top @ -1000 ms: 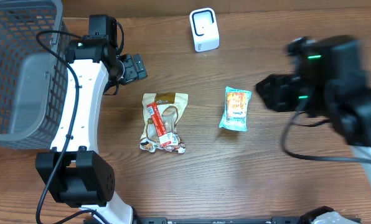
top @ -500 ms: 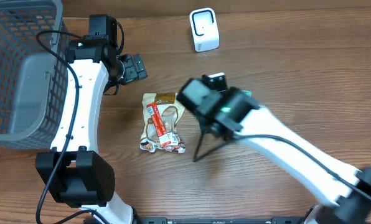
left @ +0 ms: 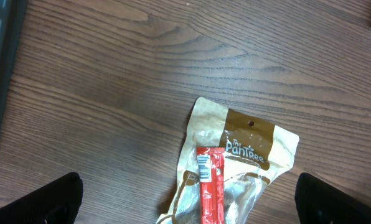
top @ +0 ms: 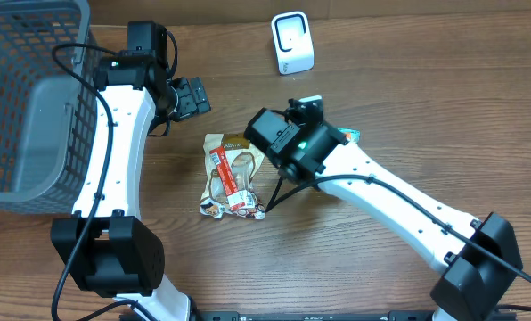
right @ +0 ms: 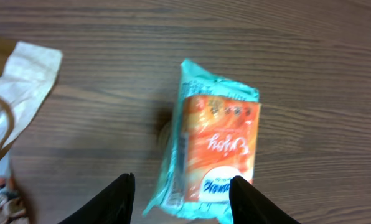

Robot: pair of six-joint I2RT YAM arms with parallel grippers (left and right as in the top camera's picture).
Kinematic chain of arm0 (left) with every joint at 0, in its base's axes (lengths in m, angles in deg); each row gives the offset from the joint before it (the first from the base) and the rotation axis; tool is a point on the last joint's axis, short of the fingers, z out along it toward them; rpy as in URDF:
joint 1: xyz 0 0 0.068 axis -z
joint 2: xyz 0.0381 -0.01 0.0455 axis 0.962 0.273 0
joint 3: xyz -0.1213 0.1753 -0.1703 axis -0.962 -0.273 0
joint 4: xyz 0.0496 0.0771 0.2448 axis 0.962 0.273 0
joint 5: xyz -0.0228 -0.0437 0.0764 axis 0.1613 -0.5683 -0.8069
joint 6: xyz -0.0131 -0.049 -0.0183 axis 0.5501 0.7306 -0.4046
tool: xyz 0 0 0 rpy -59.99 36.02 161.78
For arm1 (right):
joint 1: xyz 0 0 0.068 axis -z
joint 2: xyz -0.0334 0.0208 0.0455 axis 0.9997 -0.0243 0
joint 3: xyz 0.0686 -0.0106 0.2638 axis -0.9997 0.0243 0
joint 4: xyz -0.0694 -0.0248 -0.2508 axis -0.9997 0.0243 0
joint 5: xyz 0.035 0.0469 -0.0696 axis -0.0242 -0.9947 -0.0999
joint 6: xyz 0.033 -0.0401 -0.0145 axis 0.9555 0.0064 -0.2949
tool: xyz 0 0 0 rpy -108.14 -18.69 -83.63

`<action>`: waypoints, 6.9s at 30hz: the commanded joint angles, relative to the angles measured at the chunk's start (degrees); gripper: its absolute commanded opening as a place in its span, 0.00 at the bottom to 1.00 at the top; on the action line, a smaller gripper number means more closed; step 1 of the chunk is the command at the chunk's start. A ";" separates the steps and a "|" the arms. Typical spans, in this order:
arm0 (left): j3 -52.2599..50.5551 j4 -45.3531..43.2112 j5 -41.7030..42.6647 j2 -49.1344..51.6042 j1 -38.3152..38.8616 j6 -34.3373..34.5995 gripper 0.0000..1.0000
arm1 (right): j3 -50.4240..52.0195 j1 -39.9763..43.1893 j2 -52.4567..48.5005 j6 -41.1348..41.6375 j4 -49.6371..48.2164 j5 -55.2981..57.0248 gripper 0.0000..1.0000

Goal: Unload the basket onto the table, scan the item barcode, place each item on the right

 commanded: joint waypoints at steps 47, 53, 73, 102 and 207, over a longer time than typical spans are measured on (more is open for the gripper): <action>0.70 -0.07 -0.15 -0.87 -0.22 -1.29 1.00 | 11.04 4.94 -0.39 -5.07 -10.82 -5.31 0.23; 0.70 -0.07 -0.15 -0.87 -0.22 -1.29 1.00 | 9.25 4.94 -0.26 -5.07 -9.75 -2.27 0.04; 0.70 -0.07 -0.15 -0.87 -0.22 -1.29 1.00 | 3.41 5.60 3.43 -5.22 -21.09 -38.53 0.04; 0.70 -0.07 -0.15 -0.87 -0.22 -1.29 1.00 | 32.09 10.32 3.28 -1.79 -58.18 -50.01 0.04; 0.70 -0.07 -0.15 -0.87 -0.22 -1.29 1.00 | 42.91 5.88 1.20 15.96 -77.70 -48.85 0.03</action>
